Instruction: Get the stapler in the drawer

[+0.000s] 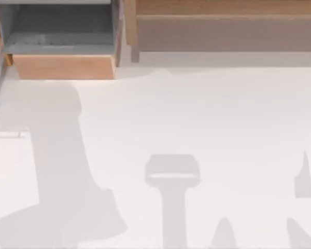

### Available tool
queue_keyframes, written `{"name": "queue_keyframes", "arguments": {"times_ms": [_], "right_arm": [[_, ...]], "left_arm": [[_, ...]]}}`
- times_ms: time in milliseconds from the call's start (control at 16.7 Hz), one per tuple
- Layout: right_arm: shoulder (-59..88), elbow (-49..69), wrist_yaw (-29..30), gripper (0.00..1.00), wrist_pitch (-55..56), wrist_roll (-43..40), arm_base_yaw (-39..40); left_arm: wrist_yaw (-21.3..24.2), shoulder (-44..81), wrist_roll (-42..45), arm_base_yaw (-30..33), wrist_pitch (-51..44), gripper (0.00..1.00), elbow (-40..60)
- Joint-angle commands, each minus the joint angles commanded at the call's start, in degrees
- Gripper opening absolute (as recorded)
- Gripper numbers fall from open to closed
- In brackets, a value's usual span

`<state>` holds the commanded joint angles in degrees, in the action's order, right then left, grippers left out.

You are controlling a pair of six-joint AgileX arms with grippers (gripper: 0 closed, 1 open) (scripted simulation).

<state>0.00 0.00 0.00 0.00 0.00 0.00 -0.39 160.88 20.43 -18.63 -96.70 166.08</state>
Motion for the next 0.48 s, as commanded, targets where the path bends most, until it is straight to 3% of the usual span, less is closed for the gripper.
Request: {"name": "queue_keyframes", "arguments": {"times_ms": [480], "right_arm": [[0.0,0.0,0.0,1.0,0.0,0.0,0.0]], "left_arm": [[1.08,-5.66,3.16,-0.98,1.08,0.0,2.86]]}}
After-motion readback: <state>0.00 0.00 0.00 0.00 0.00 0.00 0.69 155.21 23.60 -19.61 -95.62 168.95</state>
